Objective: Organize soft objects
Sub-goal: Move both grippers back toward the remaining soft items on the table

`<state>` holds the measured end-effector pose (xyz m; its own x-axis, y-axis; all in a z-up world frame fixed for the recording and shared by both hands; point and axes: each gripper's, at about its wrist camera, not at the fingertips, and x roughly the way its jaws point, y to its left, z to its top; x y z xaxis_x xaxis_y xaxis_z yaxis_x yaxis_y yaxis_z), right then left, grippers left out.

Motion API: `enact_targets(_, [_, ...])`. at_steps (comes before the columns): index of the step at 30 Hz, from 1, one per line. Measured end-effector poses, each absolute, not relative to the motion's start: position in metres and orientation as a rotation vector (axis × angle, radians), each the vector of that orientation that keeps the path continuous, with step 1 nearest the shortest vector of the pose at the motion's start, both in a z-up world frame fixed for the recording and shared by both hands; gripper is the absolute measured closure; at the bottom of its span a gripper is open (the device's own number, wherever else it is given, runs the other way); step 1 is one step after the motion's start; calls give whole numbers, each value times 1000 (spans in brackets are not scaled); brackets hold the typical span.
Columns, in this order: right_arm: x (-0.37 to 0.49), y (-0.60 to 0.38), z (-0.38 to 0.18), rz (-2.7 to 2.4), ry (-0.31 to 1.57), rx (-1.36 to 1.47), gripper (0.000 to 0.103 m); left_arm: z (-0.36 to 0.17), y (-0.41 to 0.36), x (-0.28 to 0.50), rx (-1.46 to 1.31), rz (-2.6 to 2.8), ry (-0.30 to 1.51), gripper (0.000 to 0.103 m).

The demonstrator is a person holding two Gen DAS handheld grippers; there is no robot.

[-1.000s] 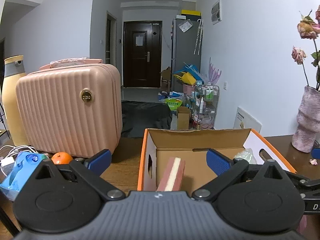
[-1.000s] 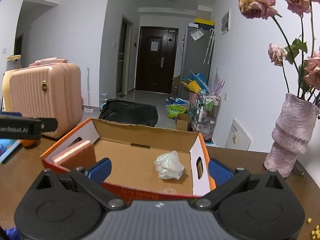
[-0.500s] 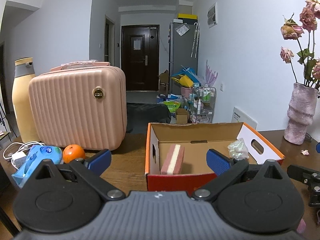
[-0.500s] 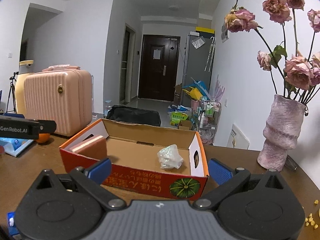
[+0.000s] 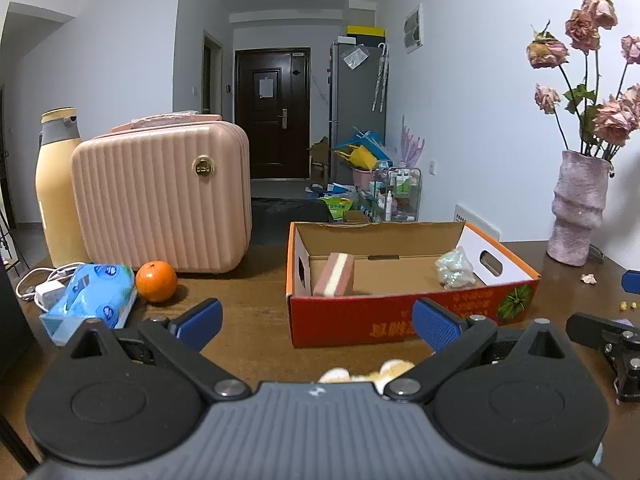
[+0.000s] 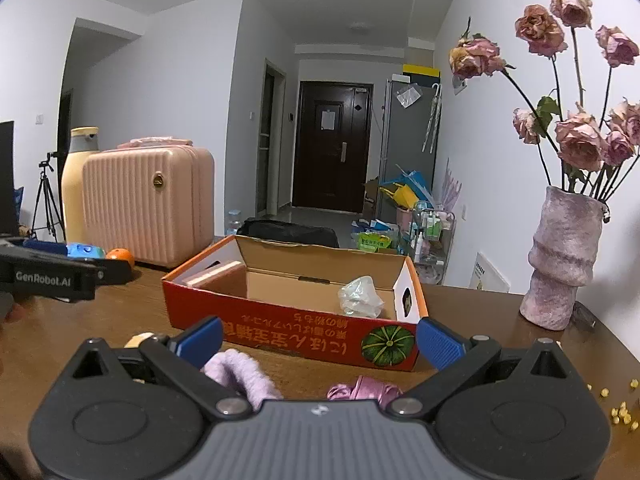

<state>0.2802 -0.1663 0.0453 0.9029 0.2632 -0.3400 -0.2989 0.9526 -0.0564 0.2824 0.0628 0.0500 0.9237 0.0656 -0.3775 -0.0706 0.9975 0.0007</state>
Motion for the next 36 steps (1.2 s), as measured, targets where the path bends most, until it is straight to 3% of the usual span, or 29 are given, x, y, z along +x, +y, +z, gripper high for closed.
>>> enact_targets(26, [188, -164, 10, 363, 389, -140, 0, 18, 56, 180, -55, 64, 453, 0])
enact_targets(36, [182, -159, -7, 370, 449, -158, 0, 8, 57, 180, -68, 45, 503, 0])
